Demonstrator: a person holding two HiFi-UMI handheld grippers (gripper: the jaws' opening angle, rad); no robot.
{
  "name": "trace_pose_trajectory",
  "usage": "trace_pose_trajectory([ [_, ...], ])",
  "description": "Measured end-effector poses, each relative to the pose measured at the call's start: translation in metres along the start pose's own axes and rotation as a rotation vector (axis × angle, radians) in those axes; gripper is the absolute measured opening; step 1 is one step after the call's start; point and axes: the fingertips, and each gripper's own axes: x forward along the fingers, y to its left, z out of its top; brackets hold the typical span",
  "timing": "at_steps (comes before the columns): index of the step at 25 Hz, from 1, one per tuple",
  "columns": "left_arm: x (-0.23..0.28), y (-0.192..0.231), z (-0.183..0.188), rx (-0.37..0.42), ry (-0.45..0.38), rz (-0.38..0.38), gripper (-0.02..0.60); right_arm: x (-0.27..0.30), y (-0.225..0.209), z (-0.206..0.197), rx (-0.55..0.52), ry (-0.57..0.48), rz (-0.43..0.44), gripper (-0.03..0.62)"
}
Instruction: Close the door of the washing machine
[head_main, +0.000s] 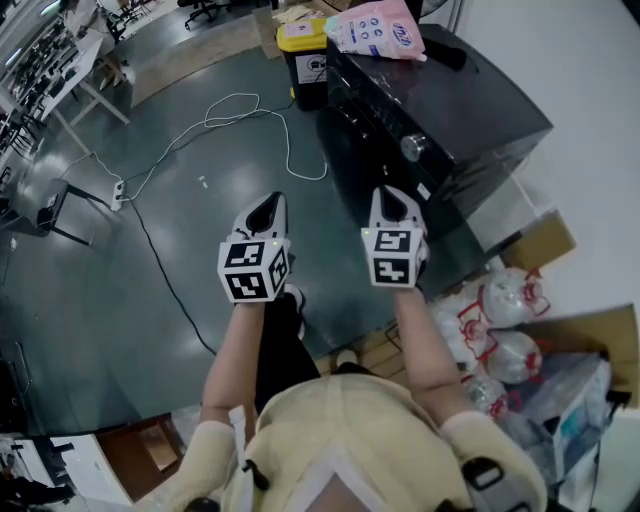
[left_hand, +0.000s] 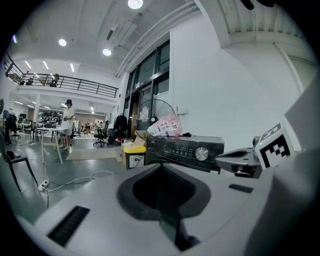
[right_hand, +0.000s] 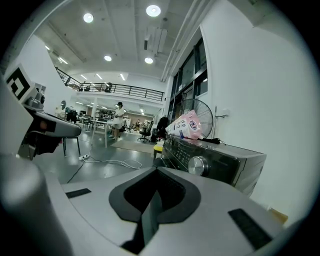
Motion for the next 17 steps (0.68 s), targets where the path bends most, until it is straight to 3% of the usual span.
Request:
trace_pose_trajectory([
  [17,-0.008,0.014,-0.01,-0.009,0.03,0.014,0.011,0.003,0.013,0.004,0.026,-0.001,0.033,0.005],
])
